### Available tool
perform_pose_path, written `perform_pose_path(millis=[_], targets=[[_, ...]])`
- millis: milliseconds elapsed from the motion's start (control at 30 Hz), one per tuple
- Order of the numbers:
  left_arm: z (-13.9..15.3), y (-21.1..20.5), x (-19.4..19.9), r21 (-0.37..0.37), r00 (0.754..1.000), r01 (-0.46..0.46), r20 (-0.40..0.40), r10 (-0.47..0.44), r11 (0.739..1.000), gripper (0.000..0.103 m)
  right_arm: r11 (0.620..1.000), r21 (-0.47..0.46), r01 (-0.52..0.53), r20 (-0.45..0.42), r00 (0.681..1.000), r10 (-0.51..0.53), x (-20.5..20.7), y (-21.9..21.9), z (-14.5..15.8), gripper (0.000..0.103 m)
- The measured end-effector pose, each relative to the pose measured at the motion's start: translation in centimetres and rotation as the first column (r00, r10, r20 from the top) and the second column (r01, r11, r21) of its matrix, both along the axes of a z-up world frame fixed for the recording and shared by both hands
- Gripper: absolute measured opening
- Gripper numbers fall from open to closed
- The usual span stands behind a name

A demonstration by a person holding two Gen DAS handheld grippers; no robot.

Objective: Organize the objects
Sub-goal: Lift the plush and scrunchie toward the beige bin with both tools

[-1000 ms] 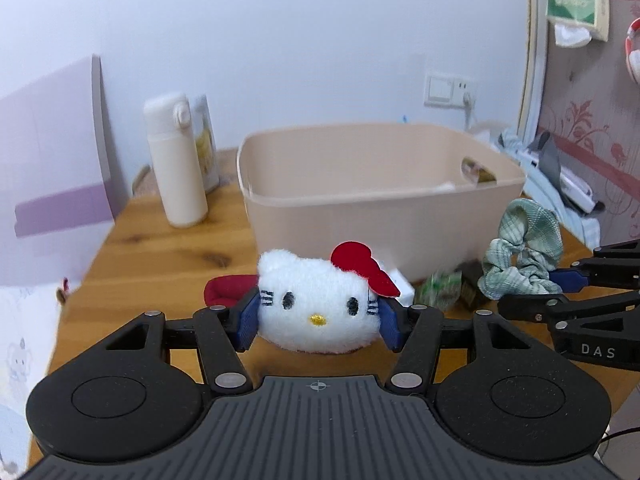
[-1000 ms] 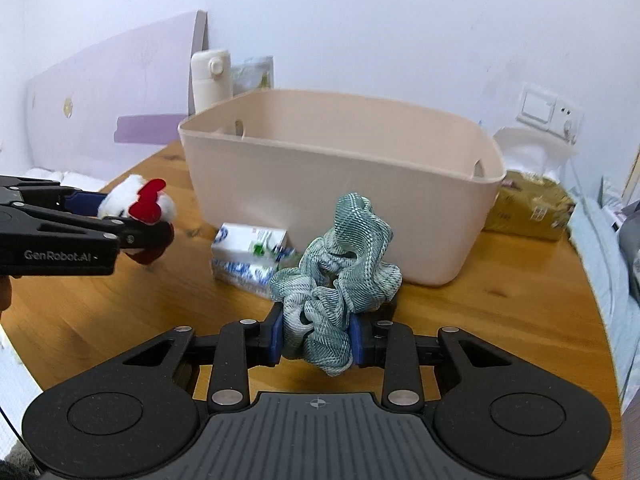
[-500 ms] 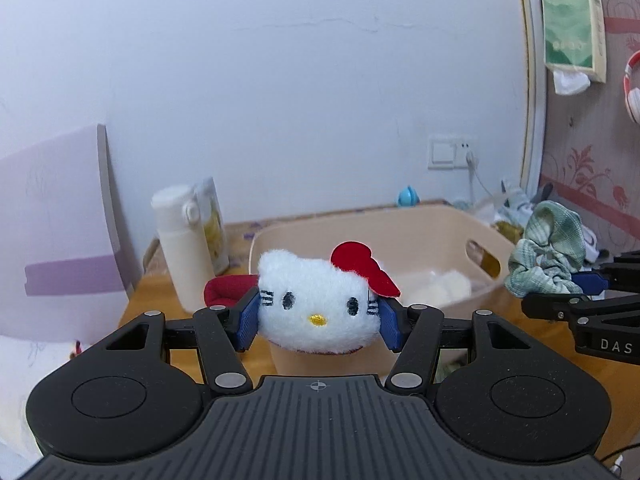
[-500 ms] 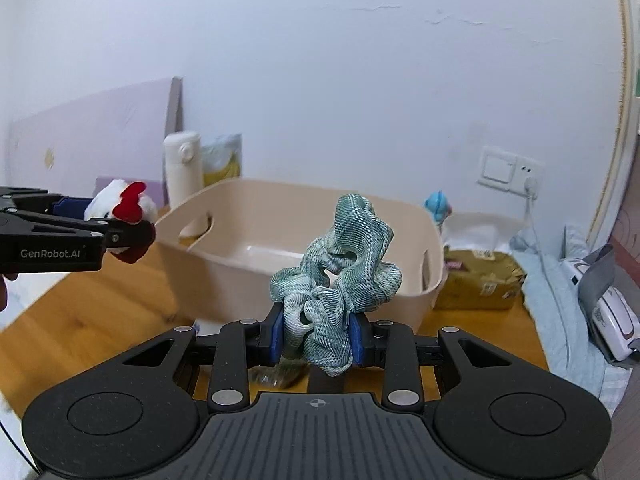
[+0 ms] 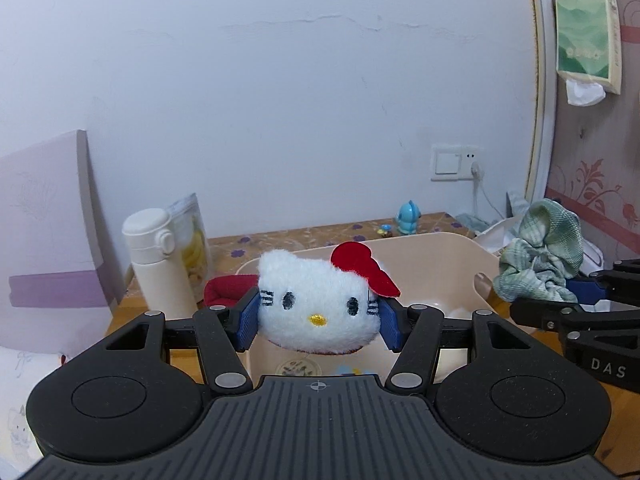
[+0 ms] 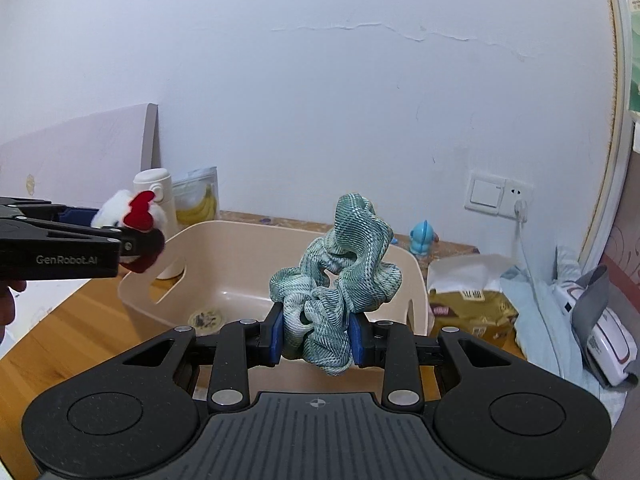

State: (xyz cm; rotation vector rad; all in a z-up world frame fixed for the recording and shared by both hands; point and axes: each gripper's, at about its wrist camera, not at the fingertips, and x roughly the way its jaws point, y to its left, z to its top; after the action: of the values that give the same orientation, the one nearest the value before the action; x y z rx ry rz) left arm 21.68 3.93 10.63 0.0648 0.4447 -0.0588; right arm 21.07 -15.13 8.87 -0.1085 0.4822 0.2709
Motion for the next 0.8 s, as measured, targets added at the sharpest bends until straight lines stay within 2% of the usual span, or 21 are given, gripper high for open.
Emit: perform_pose_path(millis=[200, 467, 633, 800], targets=[[-1.2, -0.9, 2.9, 0.007, 0.999, 0.001, -0.041, -0.001, 1.000, 0.059, 1.000, -0.001, 0.012, -0.016, 1.000, -0.012, 2.2, 0.5, -0.6, 0.030], [-4.2, -2.1, 6.6, 0.022, 0.992, -0.003, -0.124, 0.006, 1.000, 0.060, 0.999, -0.024, 0.022, -0.057, 0.998, -0.023, 5.2, 1.0, -1.7, 0.030], [-5.7, -2.2, 8.2, 0.029, 0.983, -0.004, -0.183, 0.009, 1.000, 0.060, 0.998, -0.059, 0.014, -0.095, 0.995, -0.019, 6.7, 1.6, -2.9, 0.030], [-6.7, -2.2, 8.8, 0.035, 0.979, -0.004, -0.205, 0.011, 0.999, 0.060, 0.997, -0.073, 0.013, -0.133, 0.991, -0.022, 7.7, 1.9, -4.1, 0.030]])
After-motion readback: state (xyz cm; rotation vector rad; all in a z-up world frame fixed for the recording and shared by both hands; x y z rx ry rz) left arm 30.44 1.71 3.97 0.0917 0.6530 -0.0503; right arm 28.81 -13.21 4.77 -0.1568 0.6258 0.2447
